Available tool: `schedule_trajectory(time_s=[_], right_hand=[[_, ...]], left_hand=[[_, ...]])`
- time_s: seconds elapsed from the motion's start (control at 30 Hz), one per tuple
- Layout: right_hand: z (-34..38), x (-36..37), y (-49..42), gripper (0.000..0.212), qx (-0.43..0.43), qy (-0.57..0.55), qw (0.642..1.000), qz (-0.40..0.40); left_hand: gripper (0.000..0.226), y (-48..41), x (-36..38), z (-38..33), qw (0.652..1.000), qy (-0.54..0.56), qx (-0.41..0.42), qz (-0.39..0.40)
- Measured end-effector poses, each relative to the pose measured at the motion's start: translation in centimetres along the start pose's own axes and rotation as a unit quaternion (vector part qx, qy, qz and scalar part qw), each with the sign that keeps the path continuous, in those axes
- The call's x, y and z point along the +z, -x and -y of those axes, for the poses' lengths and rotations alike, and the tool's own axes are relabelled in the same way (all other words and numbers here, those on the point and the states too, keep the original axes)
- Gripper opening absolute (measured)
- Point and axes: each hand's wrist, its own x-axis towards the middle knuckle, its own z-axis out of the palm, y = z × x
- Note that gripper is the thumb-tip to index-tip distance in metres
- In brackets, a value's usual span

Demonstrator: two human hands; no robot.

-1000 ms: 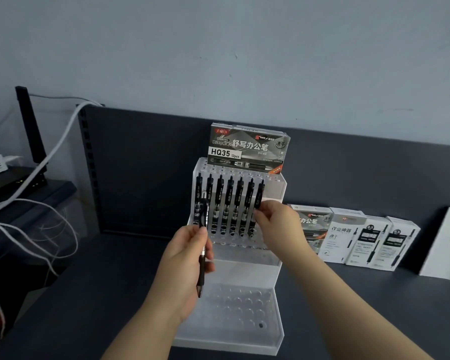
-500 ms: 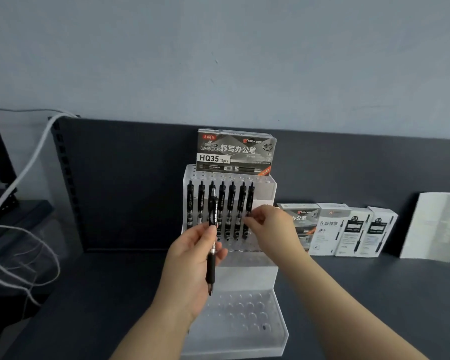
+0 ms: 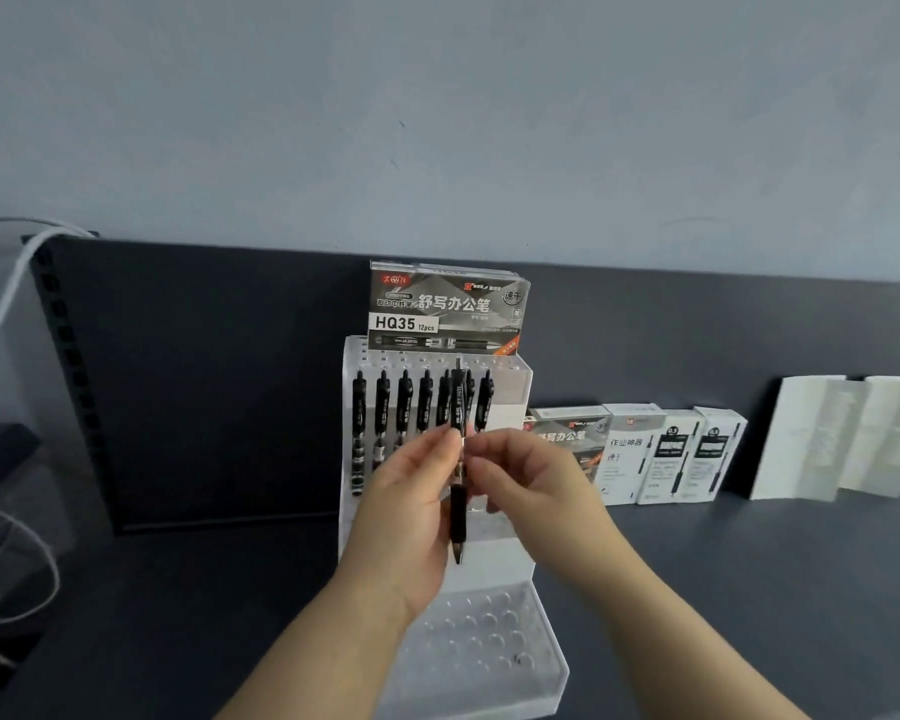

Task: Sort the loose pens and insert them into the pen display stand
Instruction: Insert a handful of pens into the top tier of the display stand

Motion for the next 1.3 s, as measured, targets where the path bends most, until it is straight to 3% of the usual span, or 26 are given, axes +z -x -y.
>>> schedule_trajectory(time_s=[0.13, 0.17, 0.2, 0.27, 0.33, 0.37, 0.4, 0.67, 1.3], right_hand=[[0.4, -0.5, 0.2, 0.010, 0.018, 0.013, 1.000, 0.009], [0.4, -0.8, -0.2, 0.009, 0.018, 0.018, 1.000, -0.013], [0.3, -1.3, -0.7, 0.011, 0.017, 0.020, 0.999, -0.046], [0.1, -2.4, -2.0, 0.014, 0.012, 0.006, 0.993, -0.119], [-0.5, -3.2, -3.1, 0.012, 0.013, 0.018, 0.986, -0.163], [-0.9, -3.2, -3.6, 0.011, 0.016, 0.043, 0.984, -0.172], [-1.4, -3.1, -4.0, 0.010, 0.018, 0.073, 0.982, -0.173], [-4.7, -0.9, -5.0, 0.014, 0.055, 0.233, 0.962, -0.133], [-4.6, -0.8, -5.2, 0.014, 0.030, 0.359, 0.930, -0.078]], left_hand=[[0.020, 0.1, 0.5, 0.3, 0.998, -0.052, 0.014, 0.031], [0.020, -0.1, 0.0, 0.3, 0.988, -0.141, 0.058, 0.037], [0.021, -0.3, -0.7, 0.2, 0.955, -0.268, 0.121, 0.042], [0.028, -0.9, -2.5, -0.1, 0.811, -0.530, 0.243, 0.046], [0.034, -1.3, -3.8, -0.1, 0.663, -0.701, 0.252, 0.077], [0.037, -1.3, -4.3, 0.0, 0.617, -0.746, 0.237, 0.089], [0.039, -1.3, -4.6, 0.2, 0.593, -0.768, 0.222, 0.099], [0.036, -1.7, -4.7, 0.4, 0.580, -0.778, 0.220, 0.097], [0.036, -1.9, -4.9, 0.8, 0.595, -0.763, 0.237, 0.088]])
